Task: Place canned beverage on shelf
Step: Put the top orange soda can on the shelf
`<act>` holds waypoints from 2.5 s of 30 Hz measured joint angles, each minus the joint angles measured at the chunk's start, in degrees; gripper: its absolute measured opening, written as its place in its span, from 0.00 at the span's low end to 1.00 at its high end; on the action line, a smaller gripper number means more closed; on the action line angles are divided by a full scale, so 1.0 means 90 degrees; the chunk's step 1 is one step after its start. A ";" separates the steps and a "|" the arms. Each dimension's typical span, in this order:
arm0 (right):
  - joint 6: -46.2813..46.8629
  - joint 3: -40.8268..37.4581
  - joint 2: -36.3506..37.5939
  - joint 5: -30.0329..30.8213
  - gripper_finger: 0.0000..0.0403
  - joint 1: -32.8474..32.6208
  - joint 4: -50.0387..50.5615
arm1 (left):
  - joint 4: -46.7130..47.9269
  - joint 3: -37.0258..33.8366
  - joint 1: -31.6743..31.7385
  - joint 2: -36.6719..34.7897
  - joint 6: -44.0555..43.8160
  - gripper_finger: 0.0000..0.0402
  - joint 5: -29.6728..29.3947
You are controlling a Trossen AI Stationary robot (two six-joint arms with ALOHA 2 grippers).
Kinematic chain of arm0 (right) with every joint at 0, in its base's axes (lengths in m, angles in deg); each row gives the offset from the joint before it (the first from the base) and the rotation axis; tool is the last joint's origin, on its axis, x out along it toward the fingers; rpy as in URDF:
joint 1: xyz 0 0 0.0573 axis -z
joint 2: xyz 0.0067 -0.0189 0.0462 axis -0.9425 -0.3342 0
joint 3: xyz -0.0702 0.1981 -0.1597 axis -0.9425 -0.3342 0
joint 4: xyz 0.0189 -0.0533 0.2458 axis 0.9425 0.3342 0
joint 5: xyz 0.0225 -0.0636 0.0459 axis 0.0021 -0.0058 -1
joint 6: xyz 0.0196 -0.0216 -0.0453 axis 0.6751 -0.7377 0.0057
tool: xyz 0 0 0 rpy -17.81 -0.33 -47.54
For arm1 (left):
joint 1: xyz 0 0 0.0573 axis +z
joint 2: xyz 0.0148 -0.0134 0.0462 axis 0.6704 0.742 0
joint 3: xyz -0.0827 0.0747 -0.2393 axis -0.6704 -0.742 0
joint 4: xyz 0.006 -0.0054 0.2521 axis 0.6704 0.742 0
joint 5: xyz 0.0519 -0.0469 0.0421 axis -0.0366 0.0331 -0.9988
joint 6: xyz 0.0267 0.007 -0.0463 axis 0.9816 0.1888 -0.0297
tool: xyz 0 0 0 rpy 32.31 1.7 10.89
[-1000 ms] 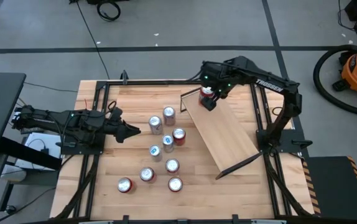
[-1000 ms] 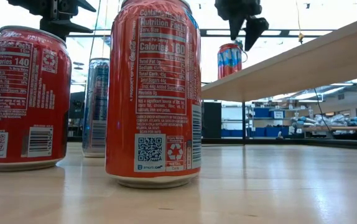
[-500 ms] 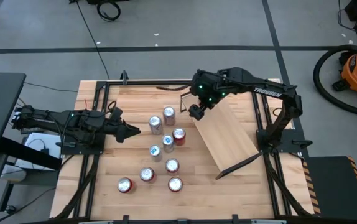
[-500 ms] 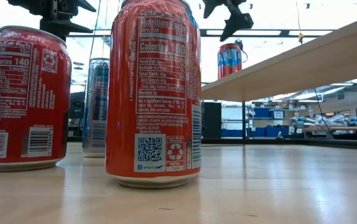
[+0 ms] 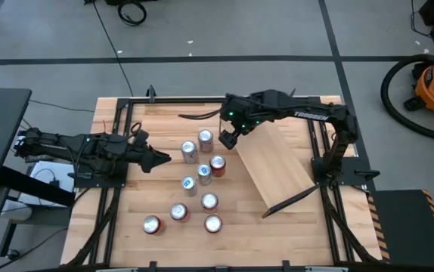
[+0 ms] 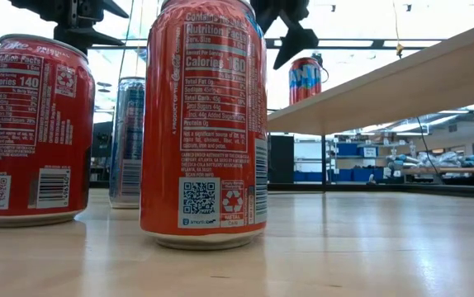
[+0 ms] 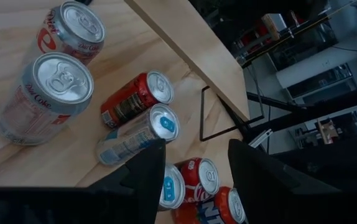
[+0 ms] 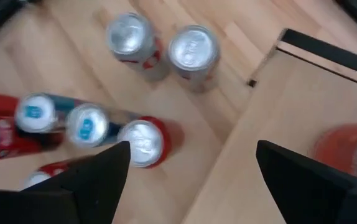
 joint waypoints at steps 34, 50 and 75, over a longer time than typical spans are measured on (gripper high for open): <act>0.0240 0.0005 0.0009 0.0936 0.44 0.0191 0.0035 | 0.0060 0.0000 0.0000 0.0000 -0.0003 0.46 -0.0113; 0.0404 -0.0109 -0.0005 0.0745 0.44 0.0362 0.0345 | 0.0061 0.0000 0.0000 0.0000 -0.0001 0.46 -0.0117; 0.0216 -0.0109 -0.0005 0.0762 0.71 0.0415 0.0346 | 0.0061 0.0000 0.0002 0.0000 -0.0001 0.46 -0.0119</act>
